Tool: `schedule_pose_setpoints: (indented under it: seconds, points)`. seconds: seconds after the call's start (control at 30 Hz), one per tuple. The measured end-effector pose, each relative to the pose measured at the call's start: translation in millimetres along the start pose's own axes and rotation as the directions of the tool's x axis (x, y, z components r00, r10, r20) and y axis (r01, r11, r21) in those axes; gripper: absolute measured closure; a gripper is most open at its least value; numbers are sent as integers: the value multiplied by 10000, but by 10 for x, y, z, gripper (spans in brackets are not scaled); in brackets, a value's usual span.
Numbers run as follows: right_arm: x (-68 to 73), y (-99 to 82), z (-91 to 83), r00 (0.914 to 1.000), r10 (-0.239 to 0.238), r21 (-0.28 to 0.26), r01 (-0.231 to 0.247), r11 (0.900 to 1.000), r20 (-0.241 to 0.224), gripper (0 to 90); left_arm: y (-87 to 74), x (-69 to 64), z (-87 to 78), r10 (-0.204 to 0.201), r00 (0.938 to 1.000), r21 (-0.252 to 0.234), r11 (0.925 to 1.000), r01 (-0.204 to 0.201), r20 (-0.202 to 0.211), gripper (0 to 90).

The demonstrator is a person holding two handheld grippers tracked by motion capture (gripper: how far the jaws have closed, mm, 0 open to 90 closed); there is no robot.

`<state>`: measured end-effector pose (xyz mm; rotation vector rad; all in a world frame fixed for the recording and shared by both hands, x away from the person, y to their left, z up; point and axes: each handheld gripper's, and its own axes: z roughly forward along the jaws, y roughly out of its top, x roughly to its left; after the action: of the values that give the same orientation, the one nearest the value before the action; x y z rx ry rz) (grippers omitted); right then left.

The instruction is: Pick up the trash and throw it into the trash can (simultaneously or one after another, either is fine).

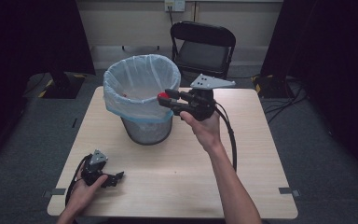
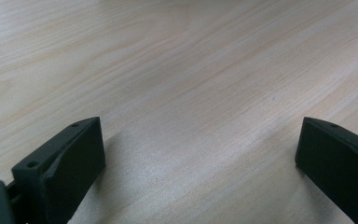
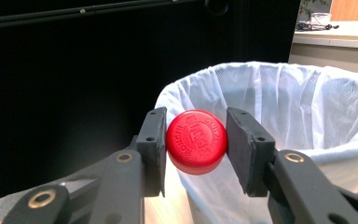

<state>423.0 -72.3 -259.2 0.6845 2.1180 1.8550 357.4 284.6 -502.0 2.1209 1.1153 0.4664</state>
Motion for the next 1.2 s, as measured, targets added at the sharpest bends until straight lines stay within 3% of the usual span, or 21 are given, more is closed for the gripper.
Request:
schedule_pose_setpoints:
  seconds: [0.57,0.93,1.2]
  points:
    - [-175,291,208,9996,235,-225,-238,9995,-137,601,1,3,-2,42,10000,14,10000,-42,-22,8]
    - [-292,406,487,9997,193,-275,-196,9994,-114,601,1,1,-3,40,10000,34,10000,-39,-65,8]
    - [-363,476,699,10000,93,246,-93,9997,1,600,0,2,-3,38,10000,40,10000,-38,-8,9]
